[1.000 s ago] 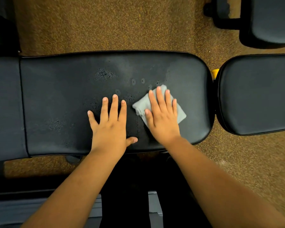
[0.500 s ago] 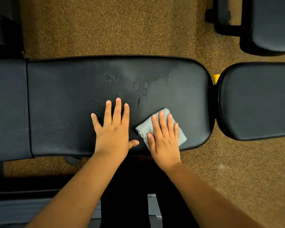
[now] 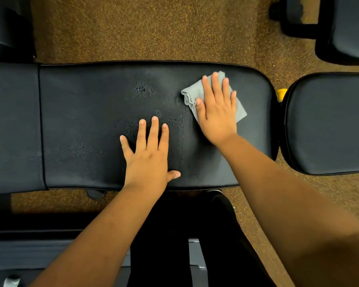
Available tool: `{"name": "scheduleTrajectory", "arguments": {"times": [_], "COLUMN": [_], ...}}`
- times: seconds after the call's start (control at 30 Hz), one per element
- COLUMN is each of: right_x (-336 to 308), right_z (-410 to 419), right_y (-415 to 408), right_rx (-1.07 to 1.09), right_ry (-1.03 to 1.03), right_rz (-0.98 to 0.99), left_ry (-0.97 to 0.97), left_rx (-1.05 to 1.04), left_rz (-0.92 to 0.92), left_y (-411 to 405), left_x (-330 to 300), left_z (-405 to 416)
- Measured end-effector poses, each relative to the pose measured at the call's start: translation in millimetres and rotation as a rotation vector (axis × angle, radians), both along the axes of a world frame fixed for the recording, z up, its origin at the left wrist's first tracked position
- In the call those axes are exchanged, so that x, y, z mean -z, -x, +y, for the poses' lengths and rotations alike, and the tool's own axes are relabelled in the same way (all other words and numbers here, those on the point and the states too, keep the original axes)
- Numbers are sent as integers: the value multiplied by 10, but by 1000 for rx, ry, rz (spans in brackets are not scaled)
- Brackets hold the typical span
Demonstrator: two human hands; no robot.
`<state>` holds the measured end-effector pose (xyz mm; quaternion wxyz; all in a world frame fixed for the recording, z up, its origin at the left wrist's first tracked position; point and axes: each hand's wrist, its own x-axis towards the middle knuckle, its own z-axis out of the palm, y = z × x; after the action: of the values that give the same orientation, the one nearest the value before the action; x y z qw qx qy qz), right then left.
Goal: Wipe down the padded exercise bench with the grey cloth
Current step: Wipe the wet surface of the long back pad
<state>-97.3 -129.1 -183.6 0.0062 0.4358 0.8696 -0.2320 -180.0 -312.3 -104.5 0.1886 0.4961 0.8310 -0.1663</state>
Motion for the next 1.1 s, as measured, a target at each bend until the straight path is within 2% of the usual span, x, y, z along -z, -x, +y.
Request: {"name": "scheduleTrajectory", "arguments": {"times": [0.37, 0.53, 0.8, 0.93, 1.1], "right_x": [-46, -32, 58, 68, 37], "right_z": [-1075, -552, 554, 325, -462], "right_y": [-790, -641, 10, -49, -577], "right_rx": [-42, -128, 78, 109, 73], "right_ry": [63, 62, 70, 45, 35], "right_rz": [-7, -24, -22, 7, 6], "left_ry": [10, 19, 13, 24, 9], "left_rx": [-20, -17, -2, -7, -30], "left_rz": [-13, -23, -3, -6, -32], "left_y": [-7, -7, -5, -8, -5], "left_x": [-15, -4, 17, 10, 6], "left_z": [25, 21, 8, 14, 23]}}
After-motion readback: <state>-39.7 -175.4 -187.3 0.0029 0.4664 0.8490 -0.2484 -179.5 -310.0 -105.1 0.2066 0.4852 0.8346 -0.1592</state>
